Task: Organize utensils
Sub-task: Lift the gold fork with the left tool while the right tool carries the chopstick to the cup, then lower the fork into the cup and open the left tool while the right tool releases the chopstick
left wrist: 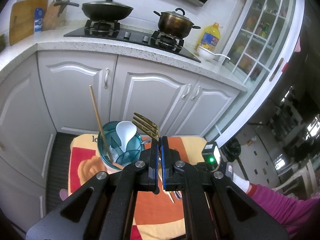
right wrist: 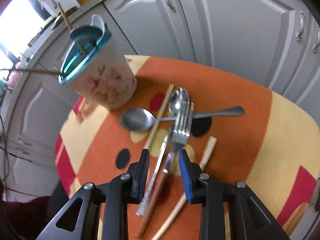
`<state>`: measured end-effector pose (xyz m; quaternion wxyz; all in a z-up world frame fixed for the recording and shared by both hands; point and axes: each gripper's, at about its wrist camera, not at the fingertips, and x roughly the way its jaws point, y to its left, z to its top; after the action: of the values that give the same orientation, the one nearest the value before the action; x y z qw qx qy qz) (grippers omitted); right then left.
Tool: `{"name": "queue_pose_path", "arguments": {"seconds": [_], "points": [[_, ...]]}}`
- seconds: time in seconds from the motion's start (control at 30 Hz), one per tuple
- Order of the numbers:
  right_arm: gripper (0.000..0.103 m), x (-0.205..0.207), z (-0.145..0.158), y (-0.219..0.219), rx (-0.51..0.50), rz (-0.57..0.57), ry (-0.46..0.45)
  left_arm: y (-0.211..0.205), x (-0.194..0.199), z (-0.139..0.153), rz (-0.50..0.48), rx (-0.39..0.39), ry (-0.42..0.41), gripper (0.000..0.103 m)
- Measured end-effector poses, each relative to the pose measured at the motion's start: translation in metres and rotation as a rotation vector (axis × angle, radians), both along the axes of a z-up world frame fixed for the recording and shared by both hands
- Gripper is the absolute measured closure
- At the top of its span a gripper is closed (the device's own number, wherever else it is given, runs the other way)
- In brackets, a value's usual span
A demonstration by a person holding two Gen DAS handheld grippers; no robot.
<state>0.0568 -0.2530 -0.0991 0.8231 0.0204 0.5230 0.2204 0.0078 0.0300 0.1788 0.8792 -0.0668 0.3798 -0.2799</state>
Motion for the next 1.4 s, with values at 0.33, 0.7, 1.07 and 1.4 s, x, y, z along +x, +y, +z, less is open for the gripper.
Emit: {"name": "queue_pose_path", "arguments": {"seconds": [0.33,0.7,1.07,1.4], "points": [[0.083,0.014,-0.023,-0.015,-0.131,-0.133,0.008,-0.005,0.005,-0.005,0.006,0.012,0.007,0.102],[0.096,-0.002,0.033,-0.046,0.038,-0.140,-0.070,0.016,0.010,0.007,0.070,0.020,-0.029,0.102],[0.096,-0.012,0.170,-0.027,0.358,-0.081,-0.330,0.035,0.044,0.016,0.159,0.085,-0.074,0.102],[0.096,0.042,0.238,0.049,0.446,-0.103,-0.575,0.026,0.084,-0.045,0.172,0.209,0.009,0.102]]}}
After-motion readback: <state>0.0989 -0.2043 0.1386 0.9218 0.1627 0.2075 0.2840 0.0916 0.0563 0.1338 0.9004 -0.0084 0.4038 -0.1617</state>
